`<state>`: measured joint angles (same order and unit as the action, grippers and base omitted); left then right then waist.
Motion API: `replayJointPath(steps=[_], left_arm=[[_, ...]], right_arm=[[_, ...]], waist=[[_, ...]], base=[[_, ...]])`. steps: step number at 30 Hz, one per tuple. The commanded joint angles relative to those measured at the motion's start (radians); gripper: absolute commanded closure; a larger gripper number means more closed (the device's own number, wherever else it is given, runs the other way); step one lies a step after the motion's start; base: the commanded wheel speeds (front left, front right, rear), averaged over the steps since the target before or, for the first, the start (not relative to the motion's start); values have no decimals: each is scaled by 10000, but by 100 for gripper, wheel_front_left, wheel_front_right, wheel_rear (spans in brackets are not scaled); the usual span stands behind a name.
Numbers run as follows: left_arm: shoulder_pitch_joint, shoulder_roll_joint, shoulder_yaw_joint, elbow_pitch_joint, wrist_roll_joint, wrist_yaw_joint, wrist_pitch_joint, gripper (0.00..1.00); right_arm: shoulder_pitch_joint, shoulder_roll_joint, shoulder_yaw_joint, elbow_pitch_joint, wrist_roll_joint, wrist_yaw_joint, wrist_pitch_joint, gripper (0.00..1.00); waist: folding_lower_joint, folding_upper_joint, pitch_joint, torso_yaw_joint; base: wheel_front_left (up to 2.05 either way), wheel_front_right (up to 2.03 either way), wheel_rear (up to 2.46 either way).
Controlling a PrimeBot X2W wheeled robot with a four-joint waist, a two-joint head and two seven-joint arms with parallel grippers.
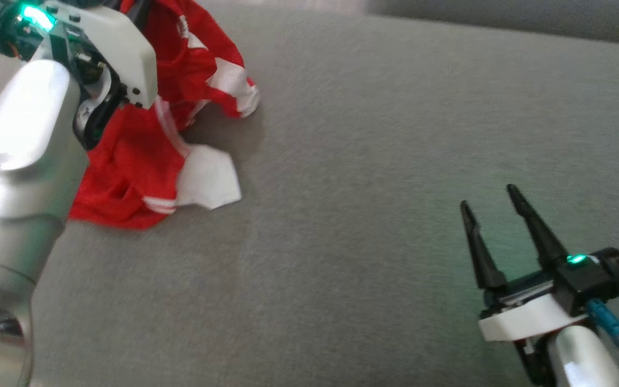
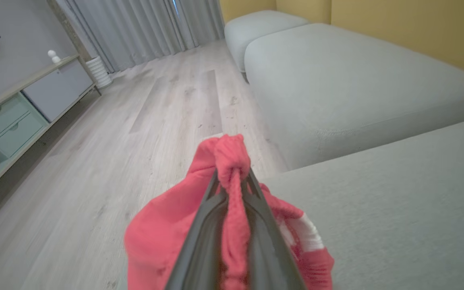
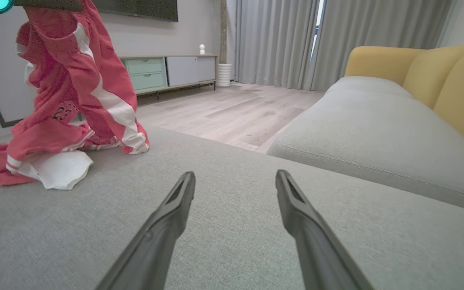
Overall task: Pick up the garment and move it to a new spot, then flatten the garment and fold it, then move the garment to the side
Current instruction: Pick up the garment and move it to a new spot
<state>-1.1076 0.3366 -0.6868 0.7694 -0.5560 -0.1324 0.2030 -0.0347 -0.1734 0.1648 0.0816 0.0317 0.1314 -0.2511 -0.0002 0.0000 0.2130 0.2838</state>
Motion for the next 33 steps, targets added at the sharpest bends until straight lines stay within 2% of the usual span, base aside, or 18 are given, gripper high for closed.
replayJointPath(steps=[1, 6, 10, 18, 27, 33], left_arm=[[-670, 545, 139, -470, -197, 18, 96, 100], [-894, 987, -562, -1460, -988, 18, 603, 100], [-1172, 1083, -927, -2141, -1488, 18, 847, 100], [-1264, 363, -1449, -2818, -2224, 18, 739, 100], [159, -622, -2705, -2042, -2770, 18, 113, 100], [1062, -691, -3132, -800, -2785, 17, -789, 100]], right_arm=[[-71, 111, 261, -223, 73, -7, -107, 0], [164, 739, 393, -7, 94, -7, -107, 0], [318, 980, 395, 29, 104, -7, -107, 0], [341, 1172, 408, 15, 170, -7, -107, 0], [-178, 1226, 531, -142, 492, -7, -107, 0], [-550, 1229, 712, -147, 834, -7, -107, 0]], waist=[[2, 0, -1035, -1054], [2, 0, -1990, -2342], [2, 0, -2220, -3368], [2, 0, -2043, -5005], [2, 0, -548, -5918], [2, 0, 41, -6177]], base=[[0, 0, 0], [0, 0, 0], [0, 0, 0], [0, 0, 0], [0, 0, 0], [0, 0, 0]])
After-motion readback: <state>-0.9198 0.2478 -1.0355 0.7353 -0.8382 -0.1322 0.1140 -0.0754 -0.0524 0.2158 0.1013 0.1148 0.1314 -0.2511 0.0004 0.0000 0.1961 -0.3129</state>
